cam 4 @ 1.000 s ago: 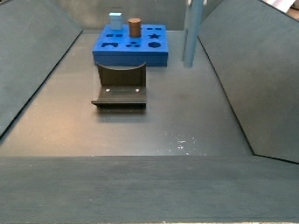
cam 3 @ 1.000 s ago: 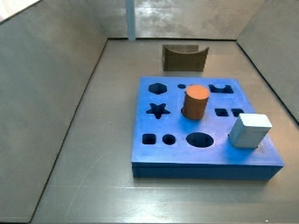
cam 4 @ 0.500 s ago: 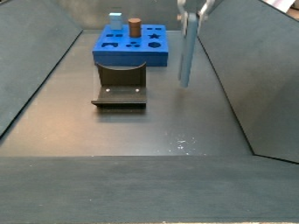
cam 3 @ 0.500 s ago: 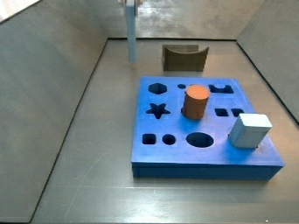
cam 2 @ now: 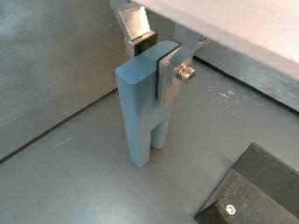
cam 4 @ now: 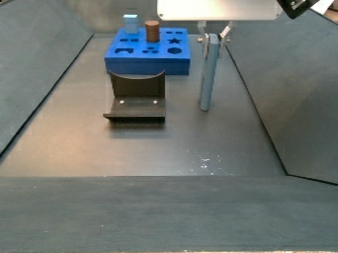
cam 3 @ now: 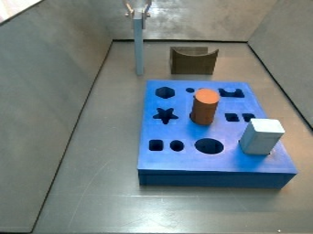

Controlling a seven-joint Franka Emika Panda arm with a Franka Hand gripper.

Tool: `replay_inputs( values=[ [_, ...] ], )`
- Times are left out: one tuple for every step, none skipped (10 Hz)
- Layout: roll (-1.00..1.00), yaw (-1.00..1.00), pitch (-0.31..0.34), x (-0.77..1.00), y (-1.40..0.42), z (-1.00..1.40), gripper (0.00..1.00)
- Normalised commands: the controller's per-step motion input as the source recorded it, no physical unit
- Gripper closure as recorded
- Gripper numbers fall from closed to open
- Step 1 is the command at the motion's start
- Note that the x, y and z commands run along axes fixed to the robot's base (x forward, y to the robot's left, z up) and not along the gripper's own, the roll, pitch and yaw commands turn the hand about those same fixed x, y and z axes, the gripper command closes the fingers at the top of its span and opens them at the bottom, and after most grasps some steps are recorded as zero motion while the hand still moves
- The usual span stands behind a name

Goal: Pick up the square-circle object. Move up. Rotate the square-circle object. Place the square-circle object on the fixture. Regrasp the square-circle object. Move to above the board. Insert the square-circle object.
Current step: Rotate the square-circle object.

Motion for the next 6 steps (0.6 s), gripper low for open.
replay_inputs(
  values=[
    [0.01,-0.06,-0.025,-0.01,0.02,-0.3,1.0],
    [0.01,-0.06,-0.025,0.0,0.02,-0.3,1.0],
    [0.01,-0.06,-0.024,0.0,0.02,-0.3,1.0],
    [0.01,-0.06,-0.024,0.0,0.02,-0.3,1.0],
    [0.01,-0.06,-0.024,0.0,0.02,-0.3,1.0],
    [0.01,-0.06,-0.024,0.0,0.02,-0.3,1.0]
  ],
)
